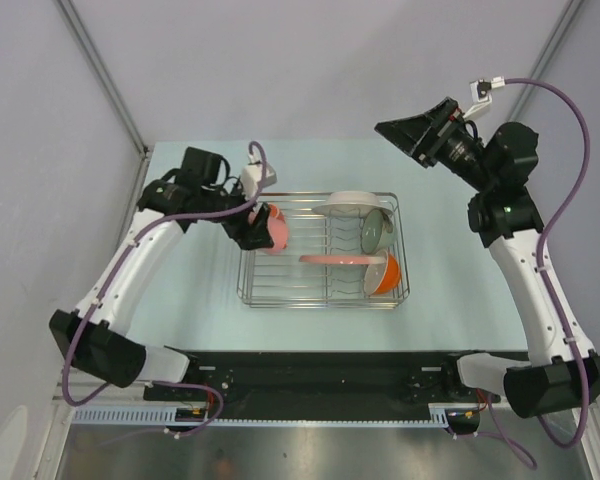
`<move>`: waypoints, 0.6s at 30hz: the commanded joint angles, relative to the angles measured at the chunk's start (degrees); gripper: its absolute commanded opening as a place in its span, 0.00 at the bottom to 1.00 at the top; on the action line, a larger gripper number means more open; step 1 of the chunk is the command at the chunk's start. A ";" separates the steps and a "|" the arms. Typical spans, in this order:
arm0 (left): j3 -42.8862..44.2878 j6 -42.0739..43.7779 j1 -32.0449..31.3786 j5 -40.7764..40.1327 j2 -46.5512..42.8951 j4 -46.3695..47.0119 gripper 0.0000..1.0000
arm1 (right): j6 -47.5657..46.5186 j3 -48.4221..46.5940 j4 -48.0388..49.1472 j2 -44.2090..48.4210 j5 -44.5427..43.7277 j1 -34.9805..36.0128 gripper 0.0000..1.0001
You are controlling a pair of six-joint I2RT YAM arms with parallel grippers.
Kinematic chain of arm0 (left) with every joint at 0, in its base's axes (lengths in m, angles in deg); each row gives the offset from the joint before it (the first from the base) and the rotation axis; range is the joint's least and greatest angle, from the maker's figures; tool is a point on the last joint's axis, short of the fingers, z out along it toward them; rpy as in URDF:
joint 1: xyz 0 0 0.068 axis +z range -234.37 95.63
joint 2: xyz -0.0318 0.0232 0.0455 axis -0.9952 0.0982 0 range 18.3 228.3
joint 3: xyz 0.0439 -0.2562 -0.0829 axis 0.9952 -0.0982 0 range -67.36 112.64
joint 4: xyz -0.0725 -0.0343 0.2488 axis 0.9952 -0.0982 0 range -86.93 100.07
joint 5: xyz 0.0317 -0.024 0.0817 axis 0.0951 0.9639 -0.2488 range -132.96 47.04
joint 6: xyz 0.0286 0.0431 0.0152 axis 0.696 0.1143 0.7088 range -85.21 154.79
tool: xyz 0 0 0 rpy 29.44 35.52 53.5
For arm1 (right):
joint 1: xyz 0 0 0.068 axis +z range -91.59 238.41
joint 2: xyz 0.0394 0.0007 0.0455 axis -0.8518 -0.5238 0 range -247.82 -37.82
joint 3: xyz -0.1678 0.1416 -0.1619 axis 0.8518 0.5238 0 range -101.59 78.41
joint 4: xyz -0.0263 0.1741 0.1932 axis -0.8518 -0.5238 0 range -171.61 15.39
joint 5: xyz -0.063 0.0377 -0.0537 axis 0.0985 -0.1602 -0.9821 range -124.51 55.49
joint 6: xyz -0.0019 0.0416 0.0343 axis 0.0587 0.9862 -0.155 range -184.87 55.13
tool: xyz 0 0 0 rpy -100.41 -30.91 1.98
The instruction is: Load the mixed dishes into the dish rack
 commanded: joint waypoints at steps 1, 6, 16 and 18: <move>-1.15 1.62 -5.05 -10.92 2.30 -3.12 0.00 | -10.45 -1.16 -12.18 1.43 -7.16 0.59 1.00; -3.25 0.83 -8.38 -18.29 6.34 -1.10 0.00 | -14.05 -1.07 -16.14 2.93 -9.97 0.50 1.00; -8.44 1.27 -13.40 -27.79 14.26 3.55 0.00 | -15.73 0.25 -19.14 3.28 -10.41 -0.64 1.00; -8.88 1.36 -13.84 -29.03 15.14 4.61 0.00 | -15.99 0.69 -19.31 3.37 -10.24 -0.99 1.00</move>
